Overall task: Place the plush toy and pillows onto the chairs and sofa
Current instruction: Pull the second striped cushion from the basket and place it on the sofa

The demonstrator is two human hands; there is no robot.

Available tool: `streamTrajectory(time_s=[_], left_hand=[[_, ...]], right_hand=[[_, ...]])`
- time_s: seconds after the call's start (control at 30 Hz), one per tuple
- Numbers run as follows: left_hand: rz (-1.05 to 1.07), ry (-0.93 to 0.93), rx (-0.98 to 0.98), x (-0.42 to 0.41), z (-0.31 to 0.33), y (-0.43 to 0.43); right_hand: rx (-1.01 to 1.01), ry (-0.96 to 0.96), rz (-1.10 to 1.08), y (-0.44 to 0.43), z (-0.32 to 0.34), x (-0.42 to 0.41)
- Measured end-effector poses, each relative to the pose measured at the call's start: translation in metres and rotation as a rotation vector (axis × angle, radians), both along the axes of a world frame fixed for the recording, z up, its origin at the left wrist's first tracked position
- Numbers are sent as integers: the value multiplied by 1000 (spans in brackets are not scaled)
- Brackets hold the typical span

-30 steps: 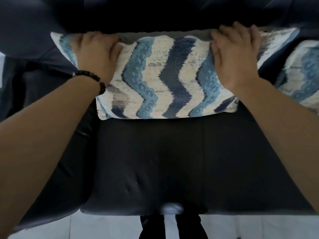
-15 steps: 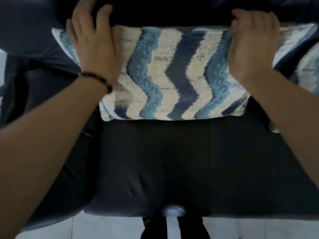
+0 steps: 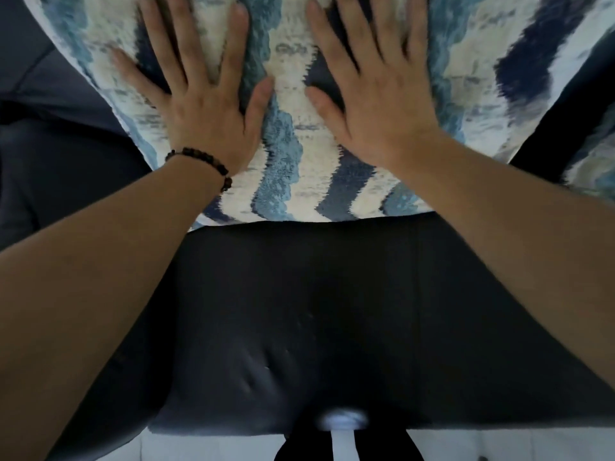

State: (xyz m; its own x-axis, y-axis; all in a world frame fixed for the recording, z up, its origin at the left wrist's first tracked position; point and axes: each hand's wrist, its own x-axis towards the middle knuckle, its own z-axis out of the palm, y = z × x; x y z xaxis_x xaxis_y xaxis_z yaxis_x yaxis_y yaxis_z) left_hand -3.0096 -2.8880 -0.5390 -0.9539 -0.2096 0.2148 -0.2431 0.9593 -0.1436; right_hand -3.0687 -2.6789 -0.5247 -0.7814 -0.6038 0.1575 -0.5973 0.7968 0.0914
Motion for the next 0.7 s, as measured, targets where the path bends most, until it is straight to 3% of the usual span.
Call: streamTrajectory(time_s=[0.1, 0.27, 0.37, 0.43, 0.5, 0.6, 0.7], left_hand=[[-10, 27, 11, -4, 0, -1], [36, 39, 64, 2, 5, 5], [23, 23, 53, 19, 15, 8], [-28, 73, 76, 44, 14, 9], [-167, 79, 92, 79, 1, 11], [-367, -73, 13, 129, -36, 7], [-412, -175, -86, 130, -70, -17]], right_hand=[[83, 9, 32, 54, 11, -15], [20, -51, -579, 146, 10, -5], [-66, 13, -633, 137, -4, 26], [-161, 104, -511, 108, -9, 45], [-182, 110, -247, 76, -21, 65], [-32, 109, 257, 33, -54, 91], [228, 244, 436, 28, -87, 86]])
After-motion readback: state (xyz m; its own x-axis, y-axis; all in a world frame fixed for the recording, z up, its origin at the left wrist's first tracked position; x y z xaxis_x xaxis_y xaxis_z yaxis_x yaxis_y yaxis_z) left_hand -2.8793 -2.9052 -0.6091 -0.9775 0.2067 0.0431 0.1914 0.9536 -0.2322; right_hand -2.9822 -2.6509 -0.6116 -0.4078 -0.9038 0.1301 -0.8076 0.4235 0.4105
